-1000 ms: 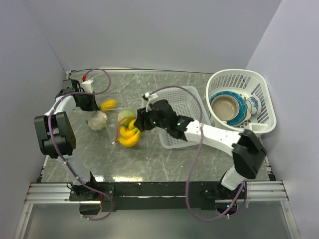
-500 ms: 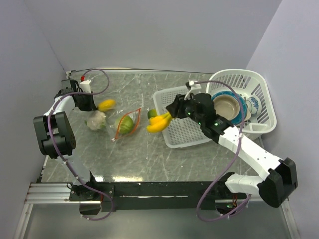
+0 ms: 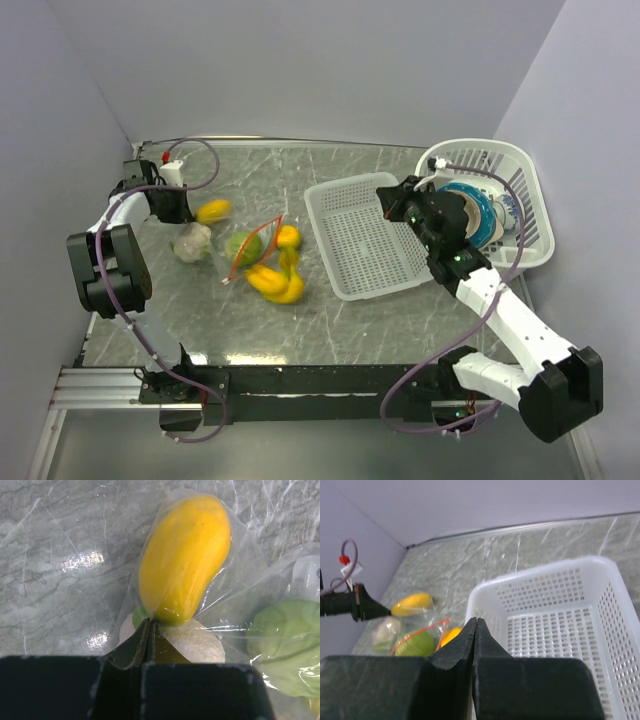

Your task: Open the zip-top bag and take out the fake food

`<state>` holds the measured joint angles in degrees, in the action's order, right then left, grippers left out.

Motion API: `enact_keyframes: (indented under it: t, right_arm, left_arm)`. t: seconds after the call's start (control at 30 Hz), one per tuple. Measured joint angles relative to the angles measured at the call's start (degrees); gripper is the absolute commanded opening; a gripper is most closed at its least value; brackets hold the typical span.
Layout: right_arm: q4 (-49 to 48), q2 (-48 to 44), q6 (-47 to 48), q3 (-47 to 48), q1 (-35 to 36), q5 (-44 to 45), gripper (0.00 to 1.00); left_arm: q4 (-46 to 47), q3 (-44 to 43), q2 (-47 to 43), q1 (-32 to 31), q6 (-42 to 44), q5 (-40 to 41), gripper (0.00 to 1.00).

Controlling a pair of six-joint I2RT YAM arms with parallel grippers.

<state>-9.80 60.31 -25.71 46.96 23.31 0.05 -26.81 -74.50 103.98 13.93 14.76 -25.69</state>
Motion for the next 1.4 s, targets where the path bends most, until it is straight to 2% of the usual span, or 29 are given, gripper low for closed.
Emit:
enact_keyframes:
  t: [0.1,0.13,0.2,0.23,0.33,0.5,0.63,0.7,0.8,0.83,0.93,0.97,1.17,1.4]
  right_arm:
    - [-0.1,3.3,0.0,3.3,-0.1,0.1,0.18]
    - [0.0,4.5,0.3,4.0,0.1,-0.8,0.28]
    - [0.6,7.5,1.6,6.0,1.5,-3.1,0.41]
    - [2.3,9.2,3.1,7.5,3.2,-3.5,0.53]
    - [6.7,13.9,6.7,11.7,10.9,-4.2,0.64]
    - [10.4,13.6,10.2,9.7,24.3,-3.5,0.65]
    - [12.0,11.3,14.8,5.3,31.5,-4.5,0.69]
    - [14.7,11.5,17.8,5.3,33.2,-6.3,0.71]
    - [20.2,13.3,22.6,6.8,34.7,-9.2,0.79]
    - [22.1,14.4,24.0,7.6,35.1,-10.1,0.88]
    - [26.9,18.4,27.1,10.2,36.2,-12.4,0.92]
    - [28.3,20.2,27.8,11.2,36.7,-13.1,0.99]
    - [33.1,29.1,29.9,12.8,41.9,-14.5,1.00]
    - [34.9,32.6,29.7,15.2,45.1,-16.3,1.00]
  left_arm:
    - [0.0,0.0,0.0,0.0,0.2,-0.2,0.01]
    - [0.0,0.0,0.0,0.0,0.2,-0.2,0.01]
    - [0.0,0.0,0.0,0.0,0.4,-0.2,0.01]
    - [0.0,0.0,0.0,0.0,0.5,-0.2,0.01]
    - [0.0,0.0,0.0,0.0,0.5,-0.2,0.01]
    - [-0.2,0.0,0.0,0.0,0.6,-0.4,0.01]
    - [-0.2,0.0,0.0,0.0,0.6,-0.4,0.01]
    - [-0.3,0.0,0.0,0.0,0.6,-0.5,0.01]
    - [-0.4,0.0,0.0,0.0,0.6,-0.7,0.01]
    - [-0.4,0.0,0.0,0.0,0.6,-0.7,0.01]
    - [-0.5,0.0,0.0,0.1,0.6,-1.0,0.01]
    - [-0.5,0.0,0.0,0.1,0.6,-1.0,0.01]
    - [-0.7,0.0,0.0,0.2,0.8,-1.2,0.01]
    - [-1.0,0.0,-0.2,0.2,1.0,-1.4,0.01]
